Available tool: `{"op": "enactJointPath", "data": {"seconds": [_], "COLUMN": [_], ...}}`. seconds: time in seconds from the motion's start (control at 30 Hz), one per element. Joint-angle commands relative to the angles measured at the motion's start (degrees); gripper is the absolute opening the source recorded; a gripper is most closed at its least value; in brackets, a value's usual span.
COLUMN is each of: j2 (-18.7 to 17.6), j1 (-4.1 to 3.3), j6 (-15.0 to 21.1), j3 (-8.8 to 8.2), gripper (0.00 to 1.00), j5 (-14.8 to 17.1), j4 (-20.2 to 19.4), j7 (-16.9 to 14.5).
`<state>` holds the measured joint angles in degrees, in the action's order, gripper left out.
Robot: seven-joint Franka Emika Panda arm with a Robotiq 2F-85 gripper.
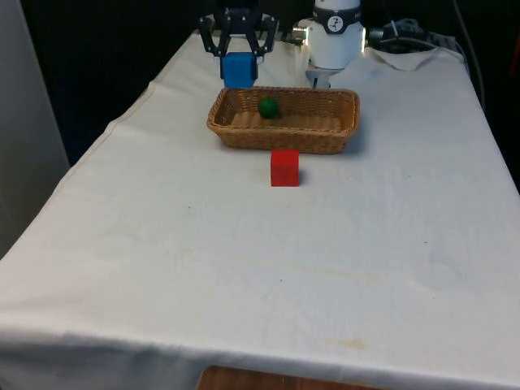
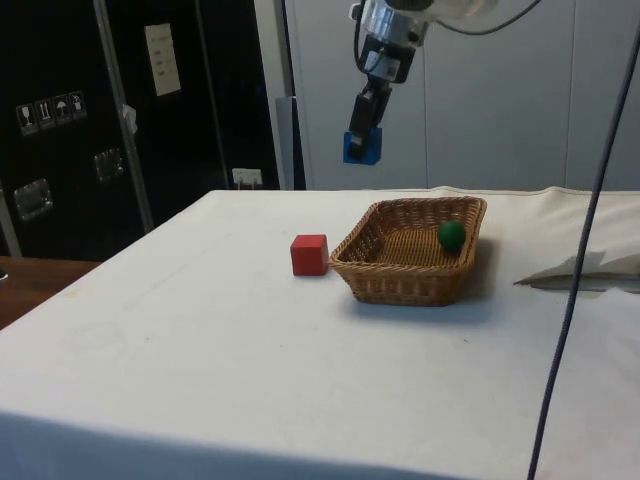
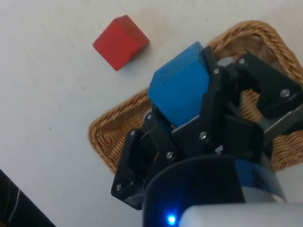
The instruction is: Place all non-red objects into the basket.
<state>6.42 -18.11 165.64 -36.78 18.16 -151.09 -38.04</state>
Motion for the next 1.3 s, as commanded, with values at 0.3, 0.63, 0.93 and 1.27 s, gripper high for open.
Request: {"op": "enactJointPath", "data": {"seconds": [0.3,0.63,0.93,1.27], "j2": [1.5,1.8,0.5,-2.0], "j1": [0.52,0.0,-0.86,-1.32], "j6": [5.1,10.0,11.1,11.1], "j3": [-0.06,0.52,0.63,1.78], "gripper": [0.02,0.02,0.02,0.02], "j5": [-1.2,-0.6,0.3,0.7], "j4": [-5.7,-11.1,-12.9,-13.1], "j7": [-1.8,-3.2,-3.5,-2.2]}}
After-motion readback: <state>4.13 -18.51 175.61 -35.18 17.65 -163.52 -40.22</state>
